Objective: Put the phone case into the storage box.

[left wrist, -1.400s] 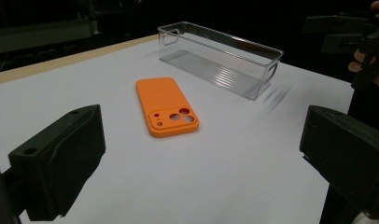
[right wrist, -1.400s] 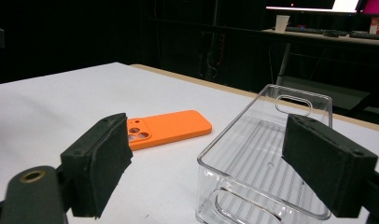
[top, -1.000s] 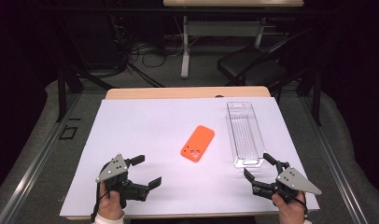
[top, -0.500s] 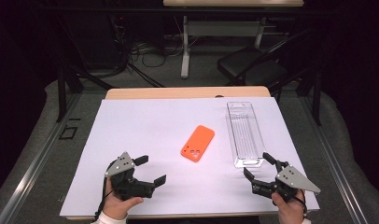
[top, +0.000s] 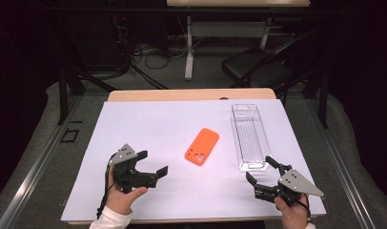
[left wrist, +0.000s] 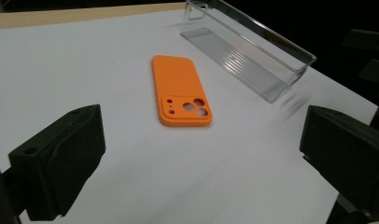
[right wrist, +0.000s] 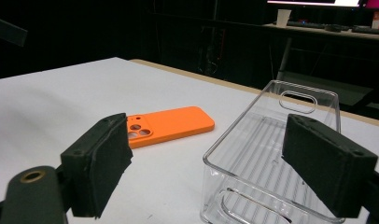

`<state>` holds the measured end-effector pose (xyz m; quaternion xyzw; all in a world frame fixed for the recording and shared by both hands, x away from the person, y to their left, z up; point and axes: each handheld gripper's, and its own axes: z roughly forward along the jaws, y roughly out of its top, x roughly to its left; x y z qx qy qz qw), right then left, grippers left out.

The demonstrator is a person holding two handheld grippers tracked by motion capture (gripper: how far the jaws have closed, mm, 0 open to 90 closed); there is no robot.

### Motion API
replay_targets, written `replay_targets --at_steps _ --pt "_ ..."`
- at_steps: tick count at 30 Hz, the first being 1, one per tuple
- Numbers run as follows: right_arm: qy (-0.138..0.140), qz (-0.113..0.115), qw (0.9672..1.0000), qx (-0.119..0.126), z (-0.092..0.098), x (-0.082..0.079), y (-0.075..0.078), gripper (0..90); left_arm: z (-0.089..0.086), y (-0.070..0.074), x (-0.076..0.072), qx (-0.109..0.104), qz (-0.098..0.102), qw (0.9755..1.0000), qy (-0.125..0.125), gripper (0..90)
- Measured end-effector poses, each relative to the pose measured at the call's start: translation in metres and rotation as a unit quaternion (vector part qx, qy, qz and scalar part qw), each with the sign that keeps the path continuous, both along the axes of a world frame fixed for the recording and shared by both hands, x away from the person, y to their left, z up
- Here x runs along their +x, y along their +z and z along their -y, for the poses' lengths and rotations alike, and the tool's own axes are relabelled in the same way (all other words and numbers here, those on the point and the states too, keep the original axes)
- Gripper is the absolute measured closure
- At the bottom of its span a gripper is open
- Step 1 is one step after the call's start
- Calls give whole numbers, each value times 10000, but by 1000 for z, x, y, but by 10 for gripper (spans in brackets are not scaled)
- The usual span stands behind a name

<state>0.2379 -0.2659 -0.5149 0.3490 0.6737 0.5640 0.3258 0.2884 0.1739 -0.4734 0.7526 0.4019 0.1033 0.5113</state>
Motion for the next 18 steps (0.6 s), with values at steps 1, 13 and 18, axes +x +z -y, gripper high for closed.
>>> replay_targets --at_steps 1,13,18 --pt "-15 13 10000 -6 1 1 0 144 0 1 3 1 -18 10000 30 4" --pt "-49 -61 10000 7 2 5 0 144 18 10 33 306 -298 9991 19 5" --pt "-52 -91 9999 14 3 6 -1 144 28 7 46 500 -608 9969 60 6"
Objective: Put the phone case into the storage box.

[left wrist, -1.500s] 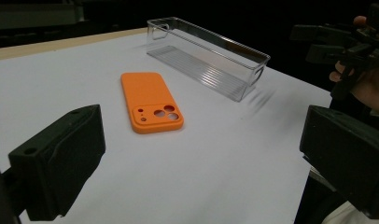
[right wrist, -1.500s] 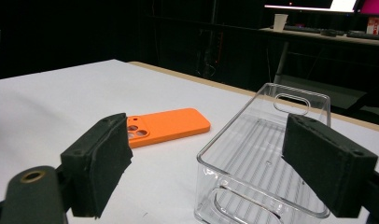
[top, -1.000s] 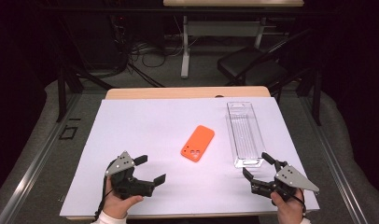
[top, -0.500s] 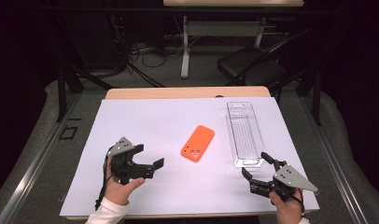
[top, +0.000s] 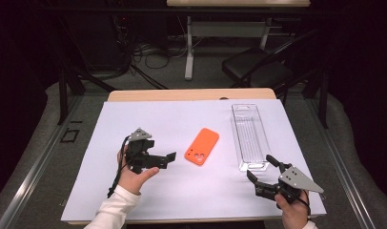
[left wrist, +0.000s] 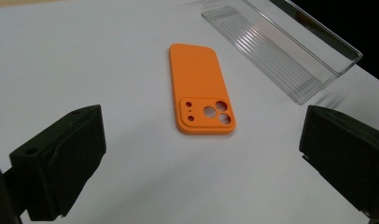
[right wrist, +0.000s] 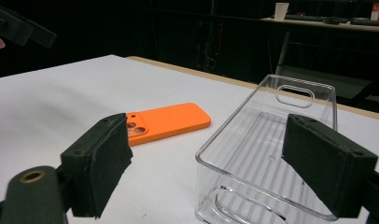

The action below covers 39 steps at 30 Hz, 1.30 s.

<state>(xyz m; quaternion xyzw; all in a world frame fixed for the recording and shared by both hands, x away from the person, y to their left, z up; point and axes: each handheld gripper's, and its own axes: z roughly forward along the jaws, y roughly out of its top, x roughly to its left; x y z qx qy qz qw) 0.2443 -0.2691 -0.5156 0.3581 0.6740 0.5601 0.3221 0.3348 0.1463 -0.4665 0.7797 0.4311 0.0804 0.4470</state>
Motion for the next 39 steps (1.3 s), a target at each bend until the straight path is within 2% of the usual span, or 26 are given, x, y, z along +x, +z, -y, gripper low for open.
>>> replay_targets --at_steps 5,15,20,23,32,39 --pt "6 -87 10000 18 1 0 -1 144 12 -4 12 191 -178 9997 -32 7" --pt "53 -155 9999 -12 1 1 -1 144 33 -13 32 582 -383 9976 -16 6" --pt "64 -184 9998 1 1 2 -2 144 43 -19 39 663 -487 9966 -68 6" --pt "60 -218 9997 10 2 2 -2 144 49 -20 41 701 -504 9962 -105 7" --pt "80 -239 9997 22 2 2 -3 144 69 -20 48 888 -357 9952 -195 6" --pt "86 -253 9996 20 2 2 -3 144 83 -25 54 949 -311 9949 -138 7"
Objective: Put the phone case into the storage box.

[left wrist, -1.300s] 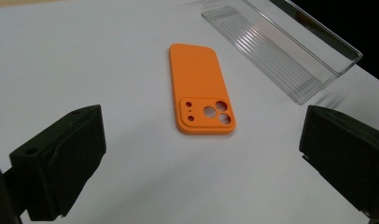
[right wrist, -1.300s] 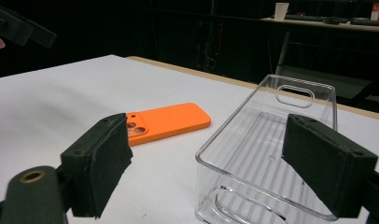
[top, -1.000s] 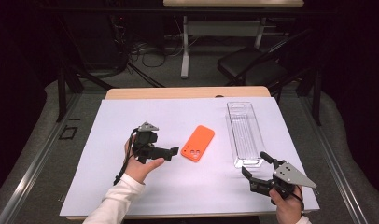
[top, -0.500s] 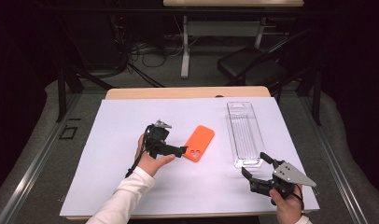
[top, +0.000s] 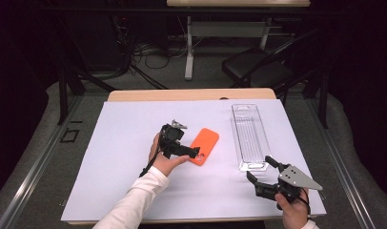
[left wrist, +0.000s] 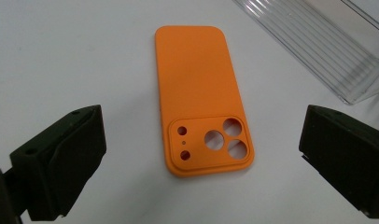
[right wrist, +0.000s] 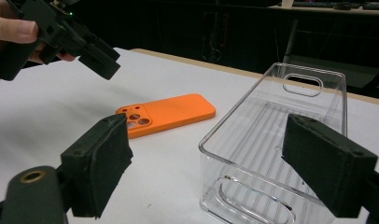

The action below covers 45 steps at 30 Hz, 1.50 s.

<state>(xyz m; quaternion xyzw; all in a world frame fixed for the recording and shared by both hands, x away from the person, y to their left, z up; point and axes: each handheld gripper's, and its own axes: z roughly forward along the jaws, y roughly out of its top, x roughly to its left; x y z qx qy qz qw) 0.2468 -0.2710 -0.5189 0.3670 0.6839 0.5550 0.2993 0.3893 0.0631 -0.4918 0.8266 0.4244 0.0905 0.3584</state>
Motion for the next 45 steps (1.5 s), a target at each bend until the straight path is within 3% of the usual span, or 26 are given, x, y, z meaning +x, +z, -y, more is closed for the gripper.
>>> replay_targets --at_steps 15,26,45 --pt "-4 -11 10000 5 2 1 -1 144 23 -17 11 48 130 9999 40 7" --pt "4 -54 10000 48 2 2 -2 144 38 -32 22 96 83 9999 67 15" --pt "18 -121 9999 77 3 2 -3 144 50 -54 34 215 96 9997 105 42"
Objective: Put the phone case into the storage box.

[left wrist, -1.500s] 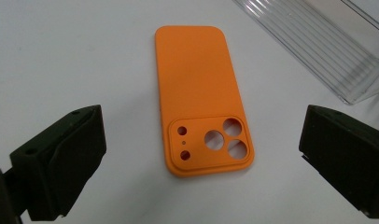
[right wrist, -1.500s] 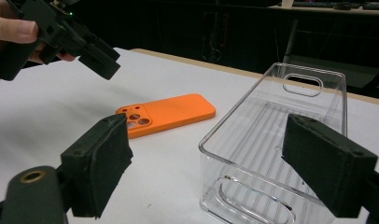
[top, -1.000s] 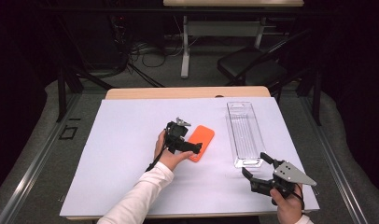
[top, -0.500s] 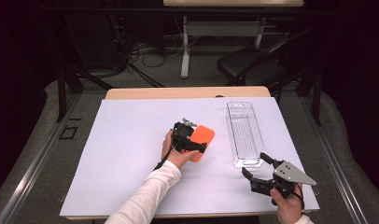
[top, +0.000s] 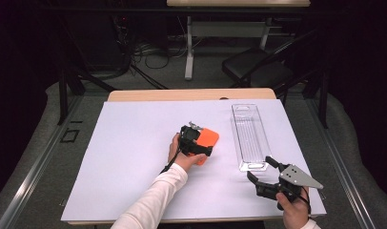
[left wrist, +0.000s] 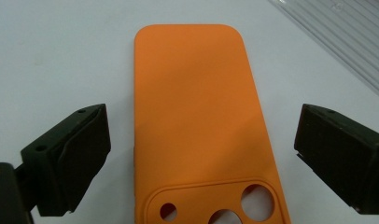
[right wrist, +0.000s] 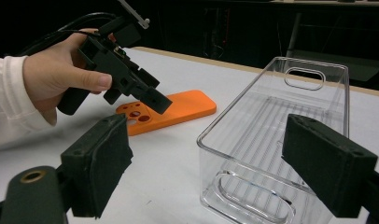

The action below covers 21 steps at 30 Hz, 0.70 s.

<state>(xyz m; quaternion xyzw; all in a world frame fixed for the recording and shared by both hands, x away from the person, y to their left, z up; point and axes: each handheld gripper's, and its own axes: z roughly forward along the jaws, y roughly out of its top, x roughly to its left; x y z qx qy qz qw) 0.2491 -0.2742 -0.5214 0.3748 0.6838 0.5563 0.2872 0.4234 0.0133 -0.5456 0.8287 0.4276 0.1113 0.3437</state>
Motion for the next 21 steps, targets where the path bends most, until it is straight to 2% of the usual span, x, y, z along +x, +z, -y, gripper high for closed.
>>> replay_targets --at_steps 5,21 --pt "8 -4 10000 -3 0 0 0 144 2 -5 2 100 7 9999 -8 48" --pt "29 -28 10000 -11 0 0 0 144 11 -13 6 192 -34 9998 32 48"
